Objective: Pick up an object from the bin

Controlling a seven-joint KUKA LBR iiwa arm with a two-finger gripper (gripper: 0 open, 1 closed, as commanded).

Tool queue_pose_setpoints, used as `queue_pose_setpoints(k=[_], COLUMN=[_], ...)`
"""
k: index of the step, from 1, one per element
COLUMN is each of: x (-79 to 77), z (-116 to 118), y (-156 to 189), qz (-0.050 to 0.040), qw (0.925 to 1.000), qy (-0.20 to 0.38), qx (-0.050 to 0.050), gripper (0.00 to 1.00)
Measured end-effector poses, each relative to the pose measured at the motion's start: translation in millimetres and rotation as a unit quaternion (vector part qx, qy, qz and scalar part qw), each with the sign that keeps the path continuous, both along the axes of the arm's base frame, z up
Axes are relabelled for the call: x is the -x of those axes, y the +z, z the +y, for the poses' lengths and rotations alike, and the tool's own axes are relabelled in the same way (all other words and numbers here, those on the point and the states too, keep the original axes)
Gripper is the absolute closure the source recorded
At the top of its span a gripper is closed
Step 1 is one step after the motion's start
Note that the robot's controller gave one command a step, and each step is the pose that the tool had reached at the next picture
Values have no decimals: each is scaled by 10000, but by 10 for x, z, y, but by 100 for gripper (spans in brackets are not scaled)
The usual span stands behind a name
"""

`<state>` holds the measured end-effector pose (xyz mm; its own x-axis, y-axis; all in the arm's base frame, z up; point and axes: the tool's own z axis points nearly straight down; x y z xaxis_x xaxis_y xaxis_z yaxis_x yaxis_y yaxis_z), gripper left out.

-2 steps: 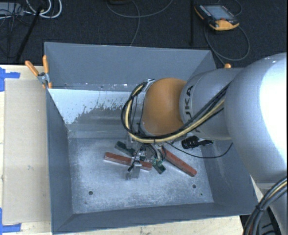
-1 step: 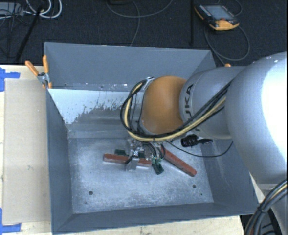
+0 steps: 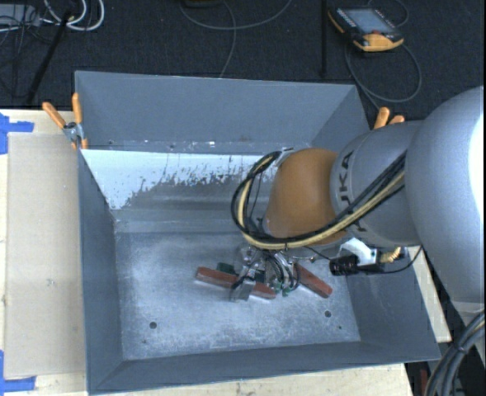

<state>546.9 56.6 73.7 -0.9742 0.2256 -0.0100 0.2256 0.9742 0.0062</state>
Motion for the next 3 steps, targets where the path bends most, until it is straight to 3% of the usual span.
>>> queue_pose_setpoints(k=[1,2,3], x=[565,490,511], z=[-521,-542,-497], y=[-11,521,277], qz=[3,28,62], qw=[9769,8910,9300], qy=[2136,4541,3674], qx=[33,43,26], gripper=[100,100,100])
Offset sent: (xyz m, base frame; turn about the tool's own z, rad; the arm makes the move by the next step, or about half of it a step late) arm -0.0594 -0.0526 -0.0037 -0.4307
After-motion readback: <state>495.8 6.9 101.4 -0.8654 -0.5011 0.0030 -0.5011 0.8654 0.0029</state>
